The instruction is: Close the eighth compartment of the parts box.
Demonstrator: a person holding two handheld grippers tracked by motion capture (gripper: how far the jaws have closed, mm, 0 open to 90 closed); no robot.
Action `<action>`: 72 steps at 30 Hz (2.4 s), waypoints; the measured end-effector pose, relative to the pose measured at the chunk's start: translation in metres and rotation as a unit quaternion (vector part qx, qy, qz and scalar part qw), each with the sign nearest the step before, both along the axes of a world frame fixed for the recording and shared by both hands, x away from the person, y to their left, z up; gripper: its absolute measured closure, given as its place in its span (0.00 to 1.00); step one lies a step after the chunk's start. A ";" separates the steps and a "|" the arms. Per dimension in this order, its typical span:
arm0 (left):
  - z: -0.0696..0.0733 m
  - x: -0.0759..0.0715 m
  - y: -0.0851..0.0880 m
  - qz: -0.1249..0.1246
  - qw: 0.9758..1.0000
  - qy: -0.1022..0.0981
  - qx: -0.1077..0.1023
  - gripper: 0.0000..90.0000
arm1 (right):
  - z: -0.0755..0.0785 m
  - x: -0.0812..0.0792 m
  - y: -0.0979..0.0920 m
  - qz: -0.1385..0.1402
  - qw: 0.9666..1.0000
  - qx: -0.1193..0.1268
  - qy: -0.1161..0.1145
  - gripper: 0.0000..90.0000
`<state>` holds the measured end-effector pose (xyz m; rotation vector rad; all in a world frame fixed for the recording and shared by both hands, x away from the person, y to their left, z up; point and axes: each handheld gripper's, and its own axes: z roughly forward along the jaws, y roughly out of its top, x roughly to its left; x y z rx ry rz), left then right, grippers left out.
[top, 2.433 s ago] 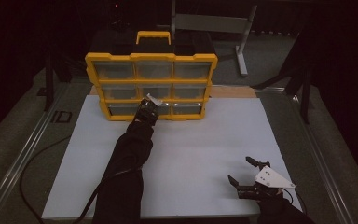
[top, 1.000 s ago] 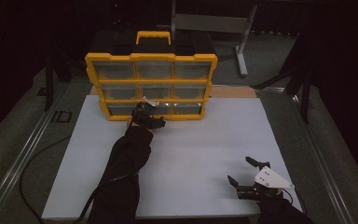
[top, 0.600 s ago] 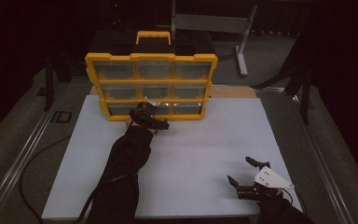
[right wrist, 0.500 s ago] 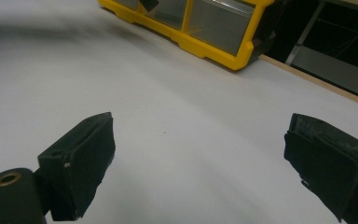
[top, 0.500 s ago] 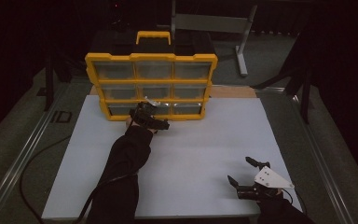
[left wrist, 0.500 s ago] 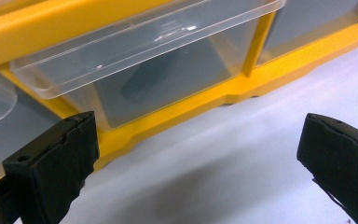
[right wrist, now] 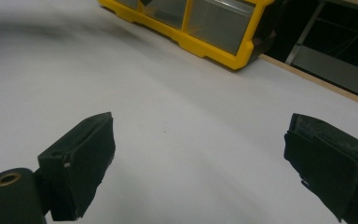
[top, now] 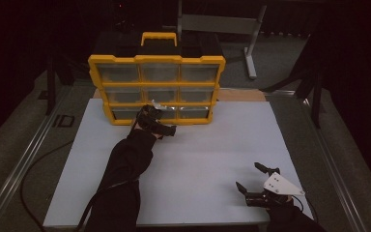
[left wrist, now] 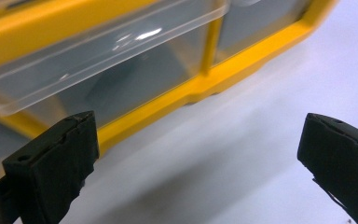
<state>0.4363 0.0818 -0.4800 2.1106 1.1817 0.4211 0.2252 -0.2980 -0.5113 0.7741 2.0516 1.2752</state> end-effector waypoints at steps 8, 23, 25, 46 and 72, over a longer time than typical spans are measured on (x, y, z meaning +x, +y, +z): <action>0.005 -0.003 0.001 -0.026 0.999 -0.011 -0.019 0.00 | 0.000 0.000 0.000 -0.001 1.000 0.001 0.001 0.09; 0.014 -0.016 0.003 -0.068 0.997 -0.022 -0.040 0.00 | 0.001 -0.001 0.001 -0.002 1.000 -0.003 -0.002 0.09; 0.016 -0.018 0.005 -0.071 0.996 -0.023 -0.042 0.00 | 0.001 -0.001 0.001 -0.001 1.000 -0.003 -0.001 0.09; 0.022 -0.043 0.021 -0.108 0.991 -0.035 -0.065 0.00 | 0.000 0.000 0.002 0.000 1.000 -0.007 -0.002 0.09; 0.026 -0.075 0.054 -0.115 0.990 -0.057 -0.063 0.00 | -0.001 0.000 0.003 0.001 1.000 -0.007 0.001 0.09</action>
